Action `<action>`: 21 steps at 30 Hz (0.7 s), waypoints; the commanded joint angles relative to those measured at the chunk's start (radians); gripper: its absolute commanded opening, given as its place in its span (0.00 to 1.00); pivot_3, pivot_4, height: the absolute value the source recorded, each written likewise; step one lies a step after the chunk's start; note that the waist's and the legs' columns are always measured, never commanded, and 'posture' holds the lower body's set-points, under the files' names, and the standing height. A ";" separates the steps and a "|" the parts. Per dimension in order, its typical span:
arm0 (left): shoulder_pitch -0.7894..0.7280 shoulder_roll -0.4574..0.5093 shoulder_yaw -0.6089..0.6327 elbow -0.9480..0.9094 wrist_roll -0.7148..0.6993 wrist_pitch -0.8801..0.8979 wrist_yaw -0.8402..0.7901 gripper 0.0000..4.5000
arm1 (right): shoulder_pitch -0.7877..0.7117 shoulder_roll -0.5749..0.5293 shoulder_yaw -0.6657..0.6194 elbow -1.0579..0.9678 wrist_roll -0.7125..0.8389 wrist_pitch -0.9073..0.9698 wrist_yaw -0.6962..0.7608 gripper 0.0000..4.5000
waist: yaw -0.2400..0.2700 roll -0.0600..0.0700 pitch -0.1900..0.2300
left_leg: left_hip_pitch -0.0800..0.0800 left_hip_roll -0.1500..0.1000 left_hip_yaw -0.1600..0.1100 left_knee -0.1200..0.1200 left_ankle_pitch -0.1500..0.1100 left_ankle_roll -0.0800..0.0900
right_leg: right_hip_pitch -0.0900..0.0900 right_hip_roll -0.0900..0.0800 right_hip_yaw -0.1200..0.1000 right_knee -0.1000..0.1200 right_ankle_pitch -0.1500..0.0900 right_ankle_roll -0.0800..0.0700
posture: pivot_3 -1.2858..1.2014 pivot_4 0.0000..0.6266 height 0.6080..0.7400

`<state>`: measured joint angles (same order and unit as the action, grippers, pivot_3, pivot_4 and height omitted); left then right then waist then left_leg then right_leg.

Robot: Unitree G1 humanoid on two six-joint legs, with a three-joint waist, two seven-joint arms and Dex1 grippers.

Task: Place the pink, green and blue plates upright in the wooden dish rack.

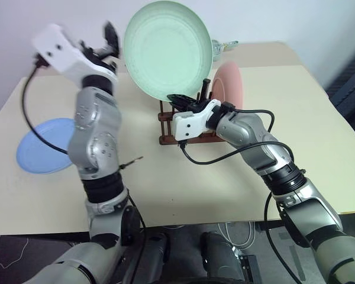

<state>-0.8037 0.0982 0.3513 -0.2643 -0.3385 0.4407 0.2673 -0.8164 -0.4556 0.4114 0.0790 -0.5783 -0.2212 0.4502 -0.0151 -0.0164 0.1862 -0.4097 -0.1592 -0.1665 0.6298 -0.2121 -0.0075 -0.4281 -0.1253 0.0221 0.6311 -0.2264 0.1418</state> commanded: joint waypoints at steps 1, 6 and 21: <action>0.079 0.161 0.016 0.048 0.140 -0.075 -0.035 0.89 | -0.002 -0.009 -0.101 -0.076 0.131 -0.044 0.014 0.00 | -0.002 0.000 0.000 | 0.000 0.000 0.000 -0.001 0.000 0.000 | 0.000 0.000 0.001 0.000 0.000 0.000 | 0.52 0.24 0.99; 0.295 0.283 -0.061 0.103 0.211 -0.167 -0.203 0.89 | 0.066 0.033 -0.225 -0.192 0.516 0.043 0.147 0.00 | 0.006 0.000 0.000 | 0.000 0.001 0.000 -0.001 0.000 0.000 | 0.000 0.001 0.001 -0.001 0.000 -0.001 | 0.52 0.24 0.99; 0.741 0.333 -0.330 -0.073 0.023 -0.204 -0.792 0.89 | 0.204 0.235 -0.517 -0.490 1.500 0.862 -0.045 0.00 | 0.001 0.004 0.000 | 0.000 0.008 0.001 -0.003 -0.005 0.005 | -0.002 0.007 0.001 -0.001 0.004 -0.008 | 0.52 0.24 0.99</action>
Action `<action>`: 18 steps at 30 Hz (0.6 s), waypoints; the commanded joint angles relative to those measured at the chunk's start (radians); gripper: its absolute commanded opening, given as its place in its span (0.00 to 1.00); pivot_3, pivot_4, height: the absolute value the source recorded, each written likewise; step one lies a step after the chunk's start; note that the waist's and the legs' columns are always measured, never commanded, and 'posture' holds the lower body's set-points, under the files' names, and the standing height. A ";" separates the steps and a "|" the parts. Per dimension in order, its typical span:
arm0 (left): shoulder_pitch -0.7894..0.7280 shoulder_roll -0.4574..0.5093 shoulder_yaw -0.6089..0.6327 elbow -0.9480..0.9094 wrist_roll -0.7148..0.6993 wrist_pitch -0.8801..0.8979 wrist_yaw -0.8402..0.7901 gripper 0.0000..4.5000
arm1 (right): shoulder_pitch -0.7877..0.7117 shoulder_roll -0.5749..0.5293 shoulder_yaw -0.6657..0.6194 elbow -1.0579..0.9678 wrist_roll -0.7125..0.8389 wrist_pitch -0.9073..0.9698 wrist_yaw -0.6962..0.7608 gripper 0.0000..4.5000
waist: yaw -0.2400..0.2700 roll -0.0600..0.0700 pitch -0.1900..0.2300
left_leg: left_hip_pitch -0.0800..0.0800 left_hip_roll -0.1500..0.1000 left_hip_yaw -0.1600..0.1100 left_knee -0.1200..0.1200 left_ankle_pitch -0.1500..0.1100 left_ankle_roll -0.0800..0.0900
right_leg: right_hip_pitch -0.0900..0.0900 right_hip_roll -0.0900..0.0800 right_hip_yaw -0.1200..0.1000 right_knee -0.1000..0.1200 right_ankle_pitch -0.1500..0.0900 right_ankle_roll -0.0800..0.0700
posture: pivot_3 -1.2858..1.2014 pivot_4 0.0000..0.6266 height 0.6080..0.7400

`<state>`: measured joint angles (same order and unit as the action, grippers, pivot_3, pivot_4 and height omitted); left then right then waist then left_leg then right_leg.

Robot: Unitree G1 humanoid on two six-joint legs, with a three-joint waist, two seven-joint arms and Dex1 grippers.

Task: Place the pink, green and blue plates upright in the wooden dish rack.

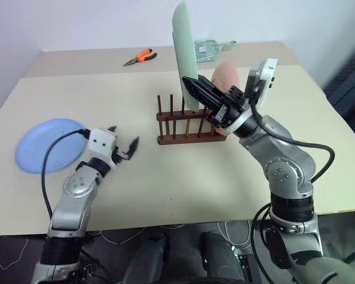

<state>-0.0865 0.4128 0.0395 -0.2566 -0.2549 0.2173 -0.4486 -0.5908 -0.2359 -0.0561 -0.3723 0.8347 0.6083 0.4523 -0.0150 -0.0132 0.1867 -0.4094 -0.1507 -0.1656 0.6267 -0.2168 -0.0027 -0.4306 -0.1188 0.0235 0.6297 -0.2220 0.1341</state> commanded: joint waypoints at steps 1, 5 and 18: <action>0.033 0.024 -0.026 -0.096 -0.070 0.031 -0.095 0.89 | -0.025 0.021 -0.061 -0.031 0.112 0.047 -0.066 0.00 | 0.001 0.001 0.000 | 0.000 0.000 0.000 0.000 0.000 0.000 | 0.000 0.000 0.000 0.000 0.000 0.000 | 0.52 0.24 0.99; 0.051 0.038 -0.061 -0.126 -0.070 0.052 -0.139 0.89 | -0.043 0.033 -0.108 0.023 0.182 0.088 -0.131 0.00 | 0.002 0.001 0.000 | 0.000 0.000 0.001 0.000 0.000 0.000 | 0.000 0.000 0.000 0.000 0.000 0.000 | 0.52 0.24 0.99; 0.048 0.028 -0.100 -0.152 -0.052 0.077 -0.147 0.89 | -0.043 -0.017 -0.099 0.161 0.127 0.135 -0.127 0.00 | 0.001 0.002 0.000 | 0.000 0.001 0.002 0.000 0.000 0.000 | 0.000 0.000 0.000 0.000 0.000 0.000 | 0.52 0.24 0.99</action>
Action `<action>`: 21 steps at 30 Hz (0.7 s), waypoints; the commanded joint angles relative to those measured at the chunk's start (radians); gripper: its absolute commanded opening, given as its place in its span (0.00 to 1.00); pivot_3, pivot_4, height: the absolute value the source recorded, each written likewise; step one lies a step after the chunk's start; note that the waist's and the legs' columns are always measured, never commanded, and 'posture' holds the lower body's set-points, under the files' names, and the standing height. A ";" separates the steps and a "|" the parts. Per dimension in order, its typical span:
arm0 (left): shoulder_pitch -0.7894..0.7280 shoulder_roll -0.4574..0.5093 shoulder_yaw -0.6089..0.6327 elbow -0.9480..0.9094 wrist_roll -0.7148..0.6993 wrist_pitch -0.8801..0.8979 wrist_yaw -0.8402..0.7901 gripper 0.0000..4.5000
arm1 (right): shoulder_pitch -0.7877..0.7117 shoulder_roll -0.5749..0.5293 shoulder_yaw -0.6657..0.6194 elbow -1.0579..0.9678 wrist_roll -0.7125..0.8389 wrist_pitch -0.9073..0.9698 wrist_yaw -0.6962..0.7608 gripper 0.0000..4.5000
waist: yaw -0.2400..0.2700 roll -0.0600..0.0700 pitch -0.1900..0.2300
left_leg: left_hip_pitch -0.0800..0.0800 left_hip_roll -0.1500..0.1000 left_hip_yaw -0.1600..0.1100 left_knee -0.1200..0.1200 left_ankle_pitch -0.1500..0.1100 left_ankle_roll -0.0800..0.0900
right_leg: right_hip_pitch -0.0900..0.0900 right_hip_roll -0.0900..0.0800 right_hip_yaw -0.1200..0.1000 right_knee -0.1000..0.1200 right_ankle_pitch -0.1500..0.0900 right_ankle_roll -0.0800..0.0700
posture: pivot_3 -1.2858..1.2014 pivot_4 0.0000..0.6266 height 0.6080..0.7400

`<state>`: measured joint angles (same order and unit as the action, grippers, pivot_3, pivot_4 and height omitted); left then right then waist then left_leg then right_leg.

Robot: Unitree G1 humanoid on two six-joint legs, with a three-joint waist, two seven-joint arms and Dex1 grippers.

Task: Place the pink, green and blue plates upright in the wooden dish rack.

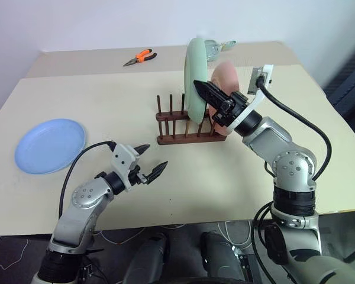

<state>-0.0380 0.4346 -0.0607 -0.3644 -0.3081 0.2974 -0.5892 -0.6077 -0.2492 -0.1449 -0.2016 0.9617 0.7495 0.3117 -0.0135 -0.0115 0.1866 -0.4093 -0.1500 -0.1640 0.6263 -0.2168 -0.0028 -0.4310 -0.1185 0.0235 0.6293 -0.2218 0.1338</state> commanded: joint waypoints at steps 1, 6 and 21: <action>0.001 0.007 -0.001 -0.046 0.003 -0.004 -0.006 0.90 | -0.027 -0.006 -0.007 -0.006 -0.010 -0.008 0.016 0.07 | 0.000 0.000 0.000 | 0.000 0.000 0.000 0.000 0.000 0.000 | 0.000 0.000 0.000 0.000 0.000 0.000 | 0.52 0.24 0.99; -0.021 0.013 0.007 -0.042 -0.009 0.026 -0.007 0.91 | -0.042 -0.021 0.013 -0.005 -0.092 -0.045 0.029 0.56 | 0.000 0.000 0.000 | 0.000 0.000 0.000 0.000 0.000 0.000 | 0.000 0.000 0.000 0.000 0.000 0.000 | 0.52 0.24 0.99; -0.061 -0.056 0.137 0.016 -0.028 0.051 0.133 1.00 | -0.171 -0.215 0.182 -0.078 -0.552 -0.333 0.173 0.90 | 0.003 0.000 0.000 | 0.000 0.000 0.000 0.000 0.000 0.000 | 0.000 0.000 0.000 -0.001 0.000 0.000 | 0.52 0.24 0.99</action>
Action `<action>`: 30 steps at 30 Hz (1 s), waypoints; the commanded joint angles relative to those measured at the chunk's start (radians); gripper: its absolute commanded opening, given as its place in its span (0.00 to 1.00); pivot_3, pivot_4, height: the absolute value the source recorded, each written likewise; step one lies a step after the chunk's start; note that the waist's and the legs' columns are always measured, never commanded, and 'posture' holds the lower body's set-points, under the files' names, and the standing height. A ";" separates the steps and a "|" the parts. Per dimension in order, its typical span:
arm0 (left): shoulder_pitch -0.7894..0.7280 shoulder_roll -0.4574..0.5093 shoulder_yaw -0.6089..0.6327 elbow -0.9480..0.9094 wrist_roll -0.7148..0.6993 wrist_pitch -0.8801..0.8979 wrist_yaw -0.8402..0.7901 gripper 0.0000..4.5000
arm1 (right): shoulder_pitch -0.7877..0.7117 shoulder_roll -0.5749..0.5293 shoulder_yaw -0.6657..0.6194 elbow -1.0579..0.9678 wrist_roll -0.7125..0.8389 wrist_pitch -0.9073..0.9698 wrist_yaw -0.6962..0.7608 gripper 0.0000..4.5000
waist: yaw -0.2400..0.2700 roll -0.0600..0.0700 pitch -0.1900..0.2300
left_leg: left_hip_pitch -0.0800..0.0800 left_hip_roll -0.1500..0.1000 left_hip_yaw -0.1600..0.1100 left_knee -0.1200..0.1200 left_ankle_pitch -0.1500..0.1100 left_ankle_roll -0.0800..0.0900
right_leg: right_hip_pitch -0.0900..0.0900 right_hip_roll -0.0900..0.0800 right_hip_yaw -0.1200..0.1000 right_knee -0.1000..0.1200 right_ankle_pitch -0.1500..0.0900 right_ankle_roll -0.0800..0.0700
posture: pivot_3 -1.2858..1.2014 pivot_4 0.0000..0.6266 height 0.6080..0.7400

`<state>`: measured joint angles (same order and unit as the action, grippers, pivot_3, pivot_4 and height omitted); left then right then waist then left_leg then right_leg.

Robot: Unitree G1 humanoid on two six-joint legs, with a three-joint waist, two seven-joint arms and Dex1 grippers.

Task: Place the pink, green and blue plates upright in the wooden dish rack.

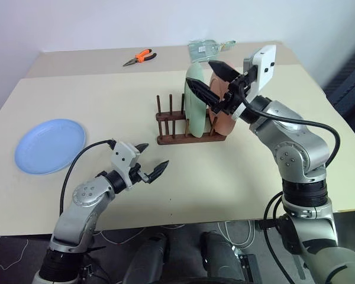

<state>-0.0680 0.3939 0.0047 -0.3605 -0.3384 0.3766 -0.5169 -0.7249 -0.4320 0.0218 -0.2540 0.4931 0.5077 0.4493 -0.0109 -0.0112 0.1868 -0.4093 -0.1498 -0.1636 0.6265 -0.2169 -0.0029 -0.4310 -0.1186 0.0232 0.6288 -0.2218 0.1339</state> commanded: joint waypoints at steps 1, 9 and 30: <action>-0.046 -0.027 0.108 0.036 0.013 -0.041 0.102 1.00 | -0.068 -0.047 0.034 -0.021 -0.110 -0.122 0.067 0.90 | 0.000 0.000 0.000 | 0.000 0.000 0.000 0.000 0.000 0.000 | 0.000 0.000 0.000 0.000 0.000 0.000 | 0.52 0.24 0.99; -0.233 -0.046 0.486 0.237 0.255 0.012 0.749 1.00 | -0.059 -0.084 0.247 -0.056 -0.286 -0.292 0.276 0.95 | -0.002 -0.002 0.000 | 0.000 0.001 0.001 0.000 0.000 -0.001 | 0.000 0.001 0.000 0.000 0.000 0.000 | 0.52 0.24 0.99; -0.305 -0.255 0.962 0.153 -0.140 0.441 1.012 0.37 | 0.008 0.008 0.299 0.016 -0.409 -0.417 0.334 1.00 | -0.002 -0.006 -0.002 | 0.001 0.001 -0.001 0.002 -0.001 -0.003 | 0.001 0.002 -0.002 0.001 0.000 0.000 | 0.52 0.24 0.99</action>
<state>-0.3691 0.1245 0.9580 -0.1894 -0.4471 0.8075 0.5010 -0.7026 -0.4338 0.3399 -0.2247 0.0914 0.1185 0.7843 -0.0125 -0.0177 0.1851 -0.4085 -0.1483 -0.1645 0.6286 -0.2174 -0.0059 -0.4296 -0.1167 0.0213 0.6296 -0.2216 0.1343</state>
